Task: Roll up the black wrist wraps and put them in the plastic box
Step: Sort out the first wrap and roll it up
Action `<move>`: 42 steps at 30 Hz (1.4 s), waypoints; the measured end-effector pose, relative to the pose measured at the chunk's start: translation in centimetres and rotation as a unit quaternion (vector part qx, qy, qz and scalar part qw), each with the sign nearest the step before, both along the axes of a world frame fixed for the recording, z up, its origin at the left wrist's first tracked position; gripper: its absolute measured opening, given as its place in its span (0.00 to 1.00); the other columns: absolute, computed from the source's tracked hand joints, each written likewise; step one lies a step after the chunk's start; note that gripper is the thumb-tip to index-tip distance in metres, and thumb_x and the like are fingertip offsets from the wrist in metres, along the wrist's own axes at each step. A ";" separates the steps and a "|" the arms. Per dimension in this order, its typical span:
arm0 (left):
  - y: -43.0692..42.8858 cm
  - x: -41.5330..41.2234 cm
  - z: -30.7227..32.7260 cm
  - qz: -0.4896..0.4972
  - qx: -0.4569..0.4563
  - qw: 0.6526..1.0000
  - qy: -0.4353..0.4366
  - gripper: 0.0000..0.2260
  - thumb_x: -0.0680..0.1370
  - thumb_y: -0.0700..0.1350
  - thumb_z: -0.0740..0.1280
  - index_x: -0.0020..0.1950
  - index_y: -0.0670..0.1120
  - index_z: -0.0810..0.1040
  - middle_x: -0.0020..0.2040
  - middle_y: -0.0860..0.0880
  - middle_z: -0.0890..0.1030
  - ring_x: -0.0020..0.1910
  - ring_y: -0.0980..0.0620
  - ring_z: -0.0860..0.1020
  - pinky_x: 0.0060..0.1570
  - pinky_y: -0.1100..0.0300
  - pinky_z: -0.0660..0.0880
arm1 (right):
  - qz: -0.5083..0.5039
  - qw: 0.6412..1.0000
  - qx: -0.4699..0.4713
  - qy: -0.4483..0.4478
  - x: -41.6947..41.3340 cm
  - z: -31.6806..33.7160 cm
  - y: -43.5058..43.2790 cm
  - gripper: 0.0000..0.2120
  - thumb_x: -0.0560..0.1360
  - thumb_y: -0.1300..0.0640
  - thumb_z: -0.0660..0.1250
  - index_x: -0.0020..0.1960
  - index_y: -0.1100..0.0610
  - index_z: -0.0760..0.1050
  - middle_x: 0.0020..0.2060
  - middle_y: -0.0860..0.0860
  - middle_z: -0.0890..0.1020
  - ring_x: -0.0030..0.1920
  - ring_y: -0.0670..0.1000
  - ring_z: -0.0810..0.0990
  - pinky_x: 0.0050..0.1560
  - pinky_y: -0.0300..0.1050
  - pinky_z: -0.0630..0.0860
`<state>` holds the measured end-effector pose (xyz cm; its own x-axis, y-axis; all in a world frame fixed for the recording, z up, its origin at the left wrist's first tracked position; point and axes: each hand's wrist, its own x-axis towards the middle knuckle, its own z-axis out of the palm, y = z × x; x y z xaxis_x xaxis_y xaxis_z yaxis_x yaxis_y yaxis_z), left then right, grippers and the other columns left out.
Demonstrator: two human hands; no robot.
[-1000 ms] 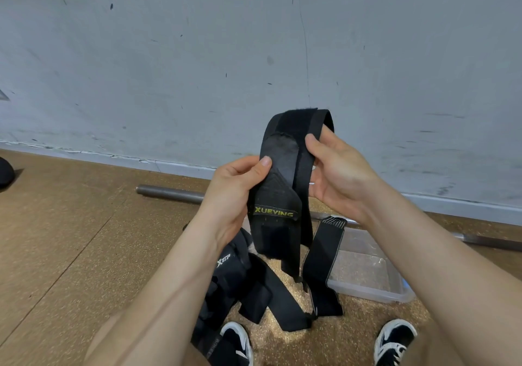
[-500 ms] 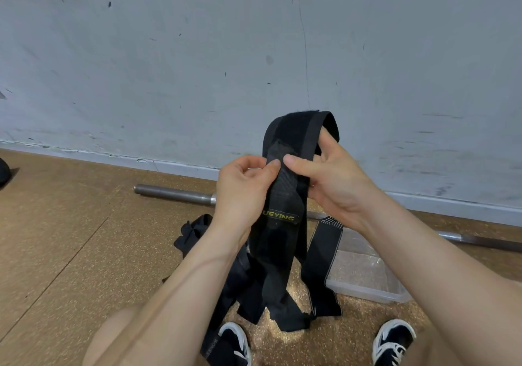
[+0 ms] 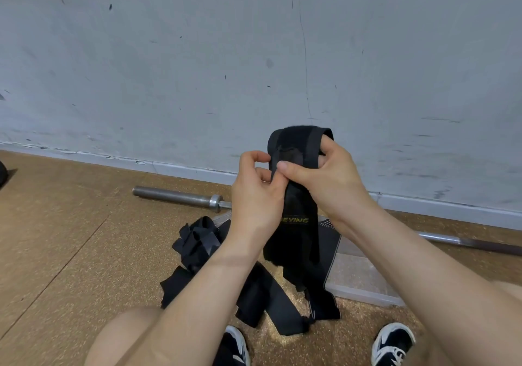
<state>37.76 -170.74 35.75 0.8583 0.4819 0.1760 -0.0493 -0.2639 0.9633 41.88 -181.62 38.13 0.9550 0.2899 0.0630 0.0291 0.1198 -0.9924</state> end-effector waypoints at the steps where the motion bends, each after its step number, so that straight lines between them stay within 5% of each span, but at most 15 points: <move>1: -0.1 0.0 0.0 -0.002 -0.008 1.000 0.007 0.09 0.79 0.49 0.68 0.57 0.52 0.71 0.33 0.52 0.75 0.29 0.59 0.72 0.32 0.63 0.69 | -0.027 1.000 -0.007 -0.008 0.0 -0.1 0.1 0.15 0.72 0.67 0.73 0.57 0.57 0.78 0.47 0.55 0.86 0.49 0.54 0.86 0.53 0.56 0.82; 4: 0.1 0.2 -0.1 -0.010 -0.032 0.999 0.031 0.10 0.79 0.49 0.70 0.58 0.51 0.76 0.34 0.53 0.75 0.34 0.58 0.76 0.37 0.65 0.73 | -0.094 0.995 -0.022 -0.019 0.4 -0.7 0.3 0.10 0.74 0.66 0.70 0.55 0.57 0.78 0.47 0.54 0.85 0.49 0.53 0.85 0.54 0.58 0.81; 6: 0.0 0.2 0.0 -0.027 -0.049 0.998 0.037 0.04 0.78 0.49 0.70 0.47 0.49 0.80 0.31 0.55 0.74 0.33 0.58 0.75 0.34 0.66 0.72 | -0.127 0.990 -0.056 -0.027 0.6 -1.0 0.5 0.08 0.77 0.63 0.68 0.55 0.57 0.77 0.49 0.52 0.84 0.51 0.52 0.83 0.56 0.57 0.80; 9: 0.0 0.2 0.2 -0.030 -0.031 0.998 0.038 0.11 0.78 0.49 0.71 0.37 0.48 0.76 0.31 0.53 0.71 0.31 0.58 0.69 0.33 0.66 0.68 | -0.154 0.980 -0.108 -0.066 0.8 -0.9 0.5 0.06 0.80 0.61 0.64 0.56 0.60 0.74 0.50 0.53 0.81 0.51 0.52 0.80 0.56 0.47 0.78; 12: 0.0 0.3 0.7 -0.045 -0.030 0.998 0.016 0.17 0.76 0.54 0.70 0.40 0.40 0.75 0.34 0.43 0.74 0.35 0.53 0.72 0.38 0.57 0.69 | -0.159 0.960 -0.181 -0.145 0.9 -0.4 0.4 0.04 0.81 0.61 0.60 0.54 0.62 0.70 0.45 0.53 0.76 0.45 0.50 0.74 0.41 0.40 0.68; 14: -0.1 0.2 1.1 -0.059 -0.041 0.997 0.005 0.22 0.75 0.56 0.68 0.42 0.36 0.72 0.34 0.41 0.72 0.35 0.49 0.70 0.39 0.54 0.68 | -0.156 0.953 -0.205 -0.159 1.0 -0.1 0.5 0.05 0.82 0.59 0.59 0.54 0.61 0.68 0.44 0.52 0.75 0.43 0.49 0.73 0.41 0.44 0.68; 18: -0.7 -0.2 1.1 -0.109 -0.056 0.992 0.022 0.15 0.81 0.51 0.64 0.48 0.38 0.71 0.36 0.45 0.73 0.36 0.49 0.71 0.38 0.52 0.69 | -0.139 0.971 -0.169 -0.100 1.4 0.3 0.3 0.11 0.82 0.54 0.60 0.59 0.60 0.68 0.44 0.49 0.76 0.48 0.52 0.76 0.47 0.47 0.73; 23: -1.8 -0.4 1.0 -0.071 0.002 0.997 0.009 0.11 0.83 0.49 0.61 0.50 0.41 0.67 0.36 0.50 0.68 0.35 0.53 0.66 0.36 0.55 0.67 | -0.138 0.950 -0.219 -0.176 1.2 0.4 0.7 0.07 0.83 0.57 0.57 0.57 0.60 0.66 0.40 0.50 0.74 0.44 0.54 0.74 0.44 0.50 0.70; 27: -1.5 -0.3 0.9 -0.059 0.044 0.997 -0.014 0.06 0.83 0.48 0.62 0.52 0.46 0.70 0.32 0.55 0.71 0.31 0.55 0.70 0.33 0.58 0.69 | -0.065 0.989 -0.134 0.028 2.4 0.0 0.6 0.15 0.81 0.47 0.62 0.62 0.56 0.71 0.52 0.52 0.81 0.53 0.53 0.81 0.55 0.52 0.79; 29: -1.9 -0.4 0.8 -0.066 0.013 0.998 -0.002 0.06 0.81 0.50 0.64 0.55 0.50 0.72 0.34 0.49 0.77 0.34 0.51 0.76 0.35 0.46 0.75 | -0.016 0.987 -0.122 0.102 2.5 -0.3 0.4 0.22 0.78 0.39 0.64 0.63 0.55 0.73 0.56 0.53 0.81 0.56 0.54 0.81 0.58 0.54 0.79; 31: -2.2 -0.5 0.8 -0.095 -0.115 0.989 0.019 0.07 0.79 0.50 0.65 0.56 0.51 0.75 0.41 0.44 0.81 0.40 0.45 0.79 0.36 0.43 0.77 | -0.050 0.984 -0.173 0.019 2.6 -0.6 0.3 0.23 0.78 0.39 0.63 0.64 0.54 0.72 0.54 0.51 0.80 0.56 0.52 0.79 0.59 0.51 0.76; 34: -2.1 -0.9 1.6 -0.169 -0.319 0.930 0.062 0.09 0.81 0.41 0.63 0.62 0.46 0.75 0.41 0.44 0.78 0.31 0.47 0.73 0.21 0.63 0.61 | -0.105 0.953 -0.254 -0.128 2.2 -0.3 0.2 0.16 0.81 0.43 0.58 0.64 0.50 0.66 0.41 0.49 0.76 0.46 0.56 0.76 0.48 0.50 0.72; 38: -1.4 -1.0 2.3 -0.139 -0.249 0.957 0.049 0.14 0.81 0.35 0.64 0.64 0.48 0.70 0.40 0.43 0.78 0.26 0.50 0.72 0.21 0.63 0.70 | -0.178 0.849 -0.400 -0.294 1.7 0.5 -0.9 0.17 0.80 0.41 0.57 0.60 0.53 0.69 0.51 0.49 0.68 0.49 0.56 0.73 0.46 0.48 0.66; 42: -0.6 -0.5 2.6 -0.075 -0.219 0.973 0.003 0.19 0.80 0.33 0.64 0.68 0.47 0.65 0.43 0.44 0.81 0.34 0.50 0.81 0.33 0.57 0.79 | 0.147 0.943 -0.271 -0.123 -0.3 1.2 -0.7 0.31 0.68 0.26 0.56 0.63 0.43 0.70 0.58 0.50 0.74 0.53 0.44 0.79 0.55 0.41 0.75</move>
<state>37.30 -171.29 38.40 0.9252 0.3786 -0.0240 -0.0489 0.1817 0.9821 41.59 -182.34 39.33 0.8039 0.5935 0.0390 0.3113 -0.3640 -0.8778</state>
